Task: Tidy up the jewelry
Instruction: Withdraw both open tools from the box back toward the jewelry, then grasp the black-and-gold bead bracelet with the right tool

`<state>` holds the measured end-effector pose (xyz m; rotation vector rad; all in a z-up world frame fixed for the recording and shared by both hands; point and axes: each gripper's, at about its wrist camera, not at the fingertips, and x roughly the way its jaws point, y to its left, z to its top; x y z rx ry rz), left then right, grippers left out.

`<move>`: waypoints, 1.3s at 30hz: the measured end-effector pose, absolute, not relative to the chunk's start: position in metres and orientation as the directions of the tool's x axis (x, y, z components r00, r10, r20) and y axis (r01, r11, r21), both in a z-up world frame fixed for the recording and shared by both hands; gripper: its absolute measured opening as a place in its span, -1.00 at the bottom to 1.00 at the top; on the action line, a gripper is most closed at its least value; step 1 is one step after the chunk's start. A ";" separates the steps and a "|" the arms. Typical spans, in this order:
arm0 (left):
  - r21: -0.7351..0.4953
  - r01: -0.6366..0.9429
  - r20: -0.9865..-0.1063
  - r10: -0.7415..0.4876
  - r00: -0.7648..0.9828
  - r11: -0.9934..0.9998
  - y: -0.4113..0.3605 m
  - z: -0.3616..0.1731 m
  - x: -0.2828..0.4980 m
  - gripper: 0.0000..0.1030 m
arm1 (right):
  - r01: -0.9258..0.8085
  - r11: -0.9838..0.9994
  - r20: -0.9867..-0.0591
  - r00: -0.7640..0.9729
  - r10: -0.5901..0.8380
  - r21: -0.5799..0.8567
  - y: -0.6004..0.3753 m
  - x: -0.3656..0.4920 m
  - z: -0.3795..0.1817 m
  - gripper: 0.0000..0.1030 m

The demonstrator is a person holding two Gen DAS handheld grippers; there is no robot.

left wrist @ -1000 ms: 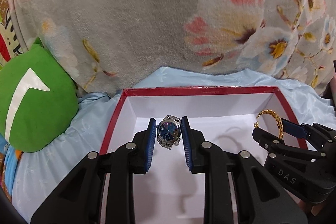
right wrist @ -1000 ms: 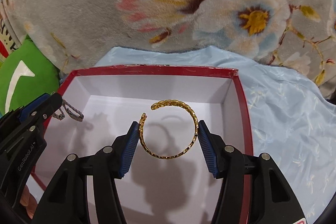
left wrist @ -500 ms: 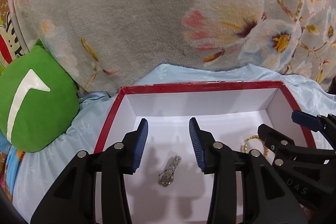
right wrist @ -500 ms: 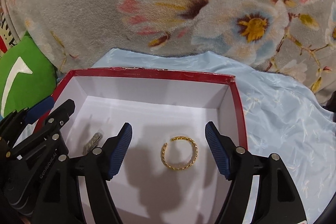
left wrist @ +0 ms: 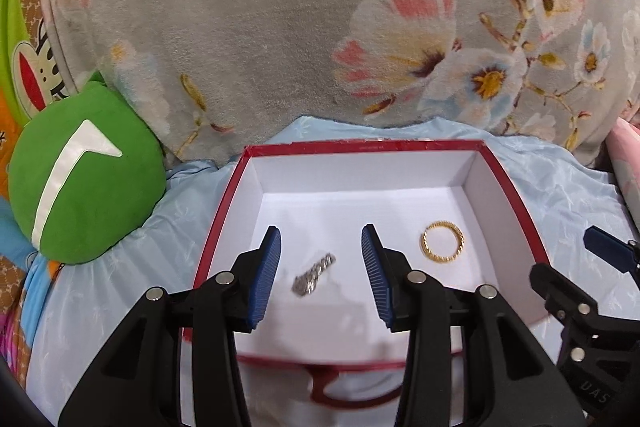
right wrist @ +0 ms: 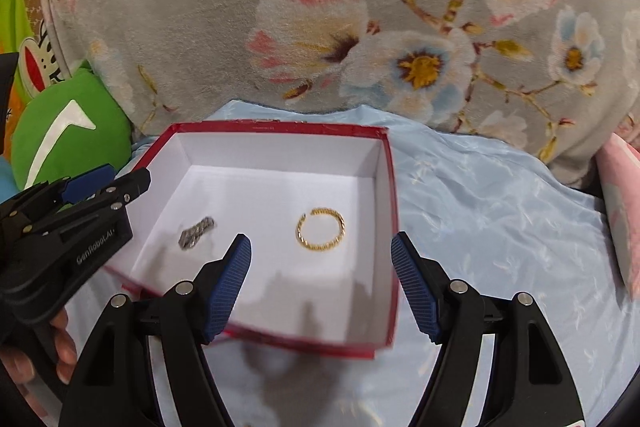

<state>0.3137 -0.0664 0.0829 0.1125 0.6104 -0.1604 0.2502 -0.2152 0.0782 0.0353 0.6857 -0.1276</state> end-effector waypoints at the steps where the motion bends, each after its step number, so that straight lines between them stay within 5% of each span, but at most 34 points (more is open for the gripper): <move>1: 0.054 0.187 -0.585 -0.121 0.802 0.981 -0.064 0.082 0.305 -0.09 | 0.133 0.991 -0.636 0.763 -0.111 -0.014 -0.216 0.237 0.077 0.39; 6: 0.039 0.202 -0.627 -0.134 0.768 0.979 -0.050 0.066 0.258 0.14 | 0.187 0.982 -0.672 0.730 -0.129 0.016 -0.237 0.176 0.058 0.45; 16: -0.071 0.176 -0.751 -0.168 0.639 0.982 -0.014 0.002 0.185 0.15 | 0.304 0.951 -0.799 0.584 -0.145 0.049 -0.275 0.090 -0.013 0.46; 39: -0.111 0.251 -0.812 -0.234 0.534 0.962 -0.040 -0.043 0.139 0.31 | 0.232 0.973 -0.815 0.567 -0.121 0.017 -0.248 0.121 -0.059 0.48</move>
